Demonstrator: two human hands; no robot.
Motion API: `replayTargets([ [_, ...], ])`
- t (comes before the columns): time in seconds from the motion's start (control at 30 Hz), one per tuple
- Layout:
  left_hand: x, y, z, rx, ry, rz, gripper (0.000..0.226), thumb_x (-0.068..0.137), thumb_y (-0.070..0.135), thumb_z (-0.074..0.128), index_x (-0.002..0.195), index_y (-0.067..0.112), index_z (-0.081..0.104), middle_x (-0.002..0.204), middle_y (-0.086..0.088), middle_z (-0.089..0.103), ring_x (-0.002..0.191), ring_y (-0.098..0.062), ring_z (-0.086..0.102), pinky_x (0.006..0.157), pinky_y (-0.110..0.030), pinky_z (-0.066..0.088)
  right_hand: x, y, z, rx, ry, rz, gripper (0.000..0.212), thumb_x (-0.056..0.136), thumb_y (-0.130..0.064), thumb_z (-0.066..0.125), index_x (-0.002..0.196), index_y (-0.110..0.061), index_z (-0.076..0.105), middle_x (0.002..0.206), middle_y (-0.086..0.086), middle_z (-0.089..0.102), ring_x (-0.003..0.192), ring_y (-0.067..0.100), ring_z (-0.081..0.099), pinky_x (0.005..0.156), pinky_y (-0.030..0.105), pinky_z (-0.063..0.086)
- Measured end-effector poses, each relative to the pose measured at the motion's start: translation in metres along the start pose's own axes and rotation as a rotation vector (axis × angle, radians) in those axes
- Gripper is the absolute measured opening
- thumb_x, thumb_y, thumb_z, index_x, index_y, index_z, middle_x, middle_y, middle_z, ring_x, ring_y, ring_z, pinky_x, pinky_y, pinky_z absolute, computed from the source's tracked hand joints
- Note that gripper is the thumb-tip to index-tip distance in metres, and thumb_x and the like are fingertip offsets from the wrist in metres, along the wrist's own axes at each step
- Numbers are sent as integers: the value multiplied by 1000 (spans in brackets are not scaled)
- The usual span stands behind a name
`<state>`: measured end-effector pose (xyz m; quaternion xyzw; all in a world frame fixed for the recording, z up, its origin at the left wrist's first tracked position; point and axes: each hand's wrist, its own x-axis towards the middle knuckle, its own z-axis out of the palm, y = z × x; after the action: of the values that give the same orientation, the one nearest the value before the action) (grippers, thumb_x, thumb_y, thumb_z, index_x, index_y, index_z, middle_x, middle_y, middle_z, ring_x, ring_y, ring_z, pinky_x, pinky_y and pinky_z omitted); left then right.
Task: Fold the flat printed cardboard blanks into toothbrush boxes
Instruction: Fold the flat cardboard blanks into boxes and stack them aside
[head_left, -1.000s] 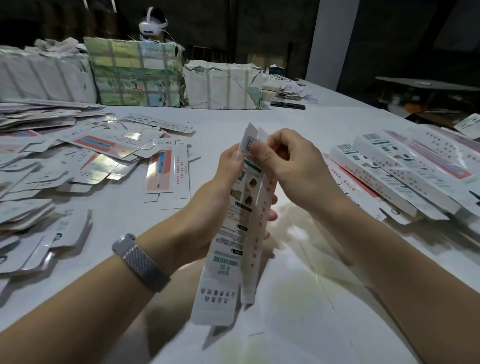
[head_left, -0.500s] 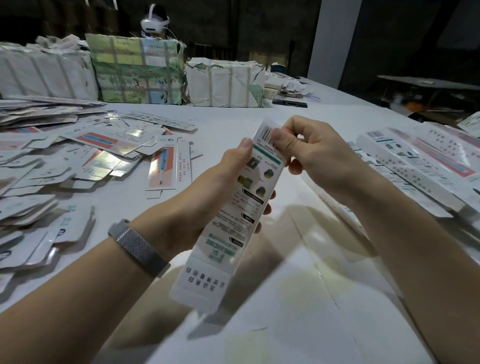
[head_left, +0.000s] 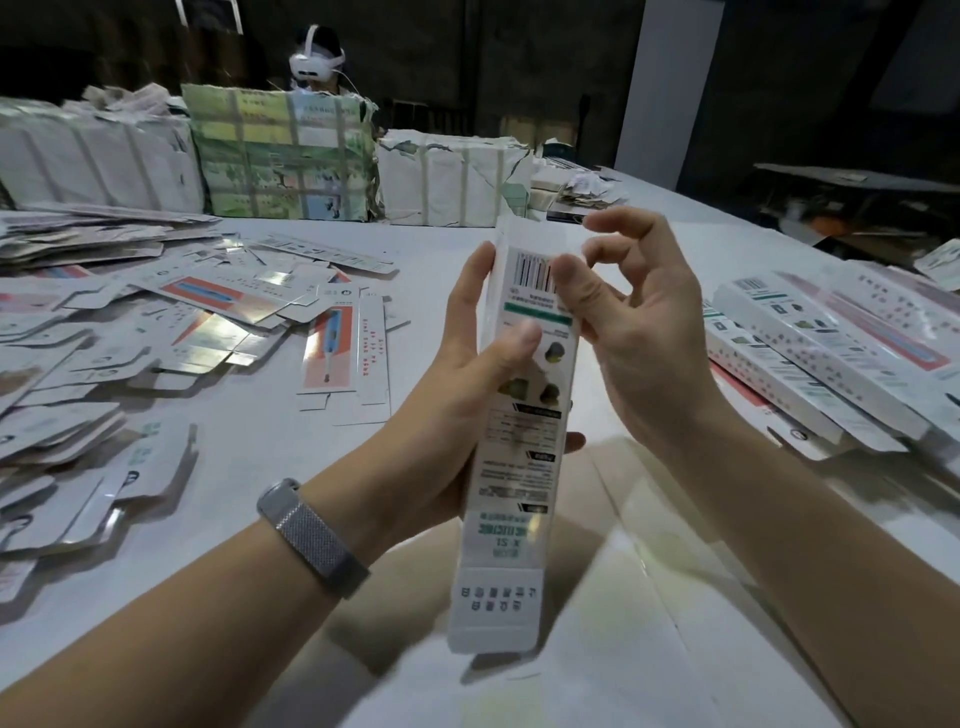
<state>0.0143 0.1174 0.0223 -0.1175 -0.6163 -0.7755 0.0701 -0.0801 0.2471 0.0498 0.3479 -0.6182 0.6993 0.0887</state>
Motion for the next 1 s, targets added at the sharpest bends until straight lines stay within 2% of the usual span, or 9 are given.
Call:
replayTargets([
  [0.1, 0, -1, -6, -98, -60, -9, 68, 92, 26, 63, 129, 74, 32, 113, -4, 70, 89, -30, 71, 77, -50, 59, -3, 1, 2, 55, 3, 43, 30, 81, -29, 75, 105, -22, 59, 97, -1, 60, 94, 38, 68, 78, 63, 56],
  [0.2, 0, 0, -11, -85, -77, 11, 69, 91, 21, 64, 129, 70, 35, 112, -3, 70, 87, -36, 70, 75, -52, 58, -6, 2, 5, 61, -20, 74, 34, 77, -36, 76, 104, -18, 64, 96, -4, 66, 94, 38, 68, 78, 66, 54],
  [0.37, 2, 3, -11, -94, -58, -20, 58, 92, 11, 62, 127, 52, 39, 101, -10, 73, 83, -43, 70, 73, -53, 60, -8, 1, 6, 17, -35, 40, 19, 84, -29, 75, 99, -20, 68, 93, -4, 70, 86, 30, 72, 64, 38, 60],
  [0.47, 1, 2, -8, -100, -56, -22, 52, 95, 8, 57, 127, 42, 34, 97, -8, 73, 82, -43, 70, 73, -51, 60, -10, 1, 8, -19, -42, 53, 26, 80, -36, 73, 98, -18, 68, 87, 7, 72, 76, 30, 73, 58, 43, 61],
  [0.67, 0, 2, -3, -64, -37, -15, 39, 103, 16, 45, 126, 43, 30, 84, -4, 72, 72, -38, 71, 63, -44, 61, -7, 0, 8, -47, -20, 37, 20, 80, -40, 72, 85, -21, 71, 82, 7, 72, 76, 28, 69, 59, 29, 53],
  [0.73, 0, 3, -2, -71, -24, -10, 38, 103, 17, 46, 126, 44, 31, 83, -6, 72, 70, -38, 69, 60, -40, 59, -6, 3, 7, -71, -20, 43, 18, 82, -42, 73, 89, -26, 71, 87, 6, 71, 86, 31, 68, 67, 34, 55],
  [0.83, 0, 2, -3, -73, -17, -4, 37, 103, 17, 45, 126, 42, 32, 82, -7, 70, 68, -38, 68, 58, -39, 58, -5, 5, 7, -81, -53, 93, 18, 82, -41, 71, 98, -32, 68, 103, 13, 69, 100, 33, 67, 86, 52, 57],
  [0.9, -1, 2, -4, -68, -22, -14, 35, 103, 16, 46, 124, 42, 33, 81, -7, 69, 68, -38, 68, 58, -38, 58, -4, 3, 6, -62, -100, 96, 9, 83, -34, 71, 90, -29, 71, 96, 10, 72, 98, 37, 67, 88, 58, 54],
  [1.0, -1, 3, -4, -61, -27, -13, 36, 103, 16, 46, 125, 41, 33, 82, -7, 69, 68, -39, 69, 57, -39, 58, -4, 1, 4, -71, -112, 53, 3, 83, -27, 72, 82, -29, 74, 86, 1, 74, 95, 36, 68, 87, 57, 54],
])
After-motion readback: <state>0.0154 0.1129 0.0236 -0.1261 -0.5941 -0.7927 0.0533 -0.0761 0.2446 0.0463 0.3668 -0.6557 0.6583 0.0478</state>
